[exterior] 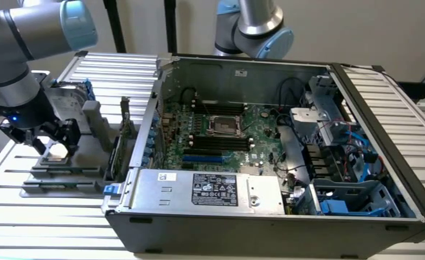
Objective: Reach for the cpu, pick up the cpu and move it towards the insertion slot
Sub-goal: 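Pick up the cpu and move it towards the insertion slot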
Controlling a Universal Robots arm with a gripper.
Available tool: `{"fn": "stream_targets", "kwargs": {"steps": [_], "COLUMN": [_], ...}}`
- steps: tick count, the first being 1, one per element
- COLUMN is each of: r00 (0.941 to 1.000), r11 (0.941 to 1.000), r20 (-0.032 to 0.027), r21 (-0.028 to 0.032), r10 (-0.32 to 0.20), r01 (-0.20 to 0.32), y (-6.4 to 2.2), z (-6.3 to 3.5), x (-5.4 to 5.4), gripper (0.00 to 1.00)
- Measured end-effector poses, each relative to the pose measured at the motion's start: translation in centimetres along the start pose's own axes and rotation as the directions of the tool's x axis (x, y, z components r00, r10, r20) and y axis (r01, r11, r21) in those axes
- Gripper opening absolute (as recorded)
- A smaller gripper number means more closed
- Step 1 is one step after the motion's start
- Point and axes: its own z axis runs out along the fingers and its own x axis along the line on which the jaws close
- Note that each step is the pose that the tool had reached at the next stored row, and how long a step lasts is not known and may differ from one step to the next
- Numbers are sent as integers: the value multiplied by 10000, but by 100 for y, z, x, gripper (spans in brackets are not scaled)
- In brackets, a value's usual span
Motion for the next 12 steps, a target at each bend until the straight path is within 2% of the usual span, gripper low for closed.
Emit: {"fn": "stream_targets", "kwargs": {"steps": [8,10,11,12], "r00": [10000,10000,10000,10000], "r11": [10000,10000,10000,10000], "r20": [-1,-1,-2,-2], "r21": [-1,-1,0,0], "r10": [0,0,0,0], "r01": [0,0,0,0], "y": [-1,0,-1,0], "z": [1,2,1,2], "x": [-14,-14,-14,-14], "gripper": [73,71,64,64]}}
